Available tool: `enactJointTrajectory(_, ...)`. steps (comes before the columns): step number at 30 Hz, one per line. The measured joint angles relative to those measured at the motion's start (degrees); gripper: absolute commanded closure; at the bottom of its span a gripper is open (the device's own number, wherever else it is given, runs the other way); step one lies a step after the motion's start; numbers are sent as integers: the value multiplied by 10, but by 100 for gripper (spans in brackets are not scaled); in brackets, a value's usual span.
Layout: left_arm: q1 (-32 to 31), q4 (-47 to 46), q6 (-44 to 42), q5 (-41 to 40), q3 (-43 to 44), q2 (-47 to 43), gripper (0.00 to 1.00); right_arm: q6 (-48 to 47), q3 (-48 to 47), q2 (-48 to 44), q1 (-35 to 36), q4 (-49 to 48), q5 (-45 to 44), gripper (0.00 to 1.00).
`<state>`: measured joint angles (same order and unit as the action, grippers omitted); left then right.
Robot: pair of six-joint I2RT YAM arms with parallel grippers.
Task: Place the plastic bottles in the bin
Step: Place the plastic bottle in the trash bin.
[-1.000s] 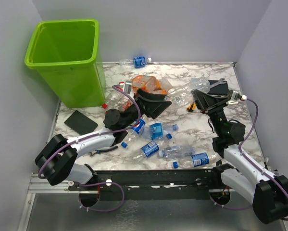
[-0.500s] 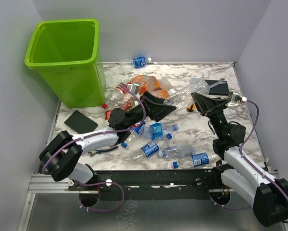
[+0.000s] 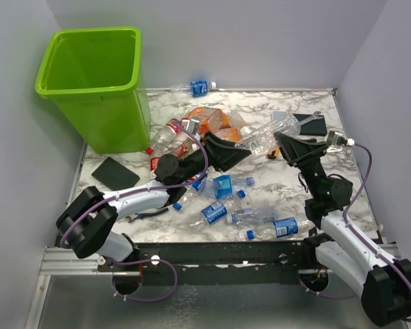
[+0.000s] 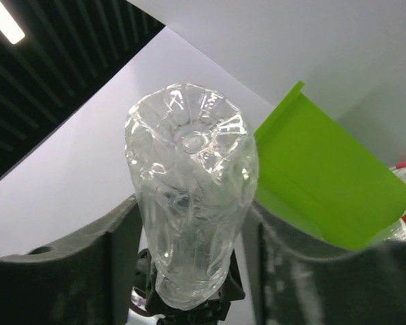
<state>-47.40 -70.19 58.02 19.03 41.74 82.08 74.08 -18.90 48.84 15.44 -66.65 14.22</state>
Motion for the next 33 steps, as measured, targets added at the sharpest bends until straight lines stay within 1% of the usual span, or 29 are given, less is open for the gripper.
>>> enactJointTrajectory(2, 0, 0, -2, 0, 0, 0, 87, -9, -5, -10, 0, 23, 10, 1)
enactJointTrajectory(4, 0, 3, -6, 2, 0, -2, 89, -33, -26, -28, 0, 87, 28, 0)
enactJointTrajectory(5, 0, 9, -11, 2, 0, -5, 89, -55, -45, -40, 0, 140, 38, 0)
enactJointTrajectory(6, 2, 27, -22, 4, 0, -13, 90, -90, -85, -51, 0, 229, 46, 0)
enactJointTrajectory(7, 5, 41, -31, 6, 0, -21, 92, -109, -103, -64, 0, 260, 48, 0)
enactJointTrajectory(8, 9, 61, -44, 13, 1, -33, 97, -145, -139, -76, 0, 333, 50, 0)
enactJointTrajectory(9, 13, 105, -73, 25, 8, -54, 100, -187, -176, -84, 0, 406, 50, 0)
enactJointTrajectory(11, 21, 204, -144, 40, 42, -94, 100, -280, -256, -96, 0, 550, 49, 0)
enactJointTrajectory(13, 27, 337, -237, 55, 115, -122, 100, -369, -324, -108, 0, 664, 44, 0)
enactJointTrajectory(15, 30, 478, -346, 77, 193, -133, 100, -449, -381, -119, 0, 757, 41, 0)
enactJointTrajectory(17, 31, 594, -440, 104, 239, -139, 100, -517, -421, -134, 0, 828, 41, 0)
enactJointTrajectory(20, 28, 729, -540, 158, 244, -155, 100, -575, -444, -142, 0, 881, 59, 0)
enactJointTrajectory(23, 26, 827, -603, 214, 242, -157, 100, -608, -447, -132, 2, 911, 114, 0)
enactJointTrajectory(28, 26, 897, -647, 269, 226, -173, 100, -652, -468, -69, 42, 947, 244, 0)
enactJointTrajectory(33, 26, 926, -686, 290, 198, -234, 100, -698, -476, 1, 91, 996, 328, 0)
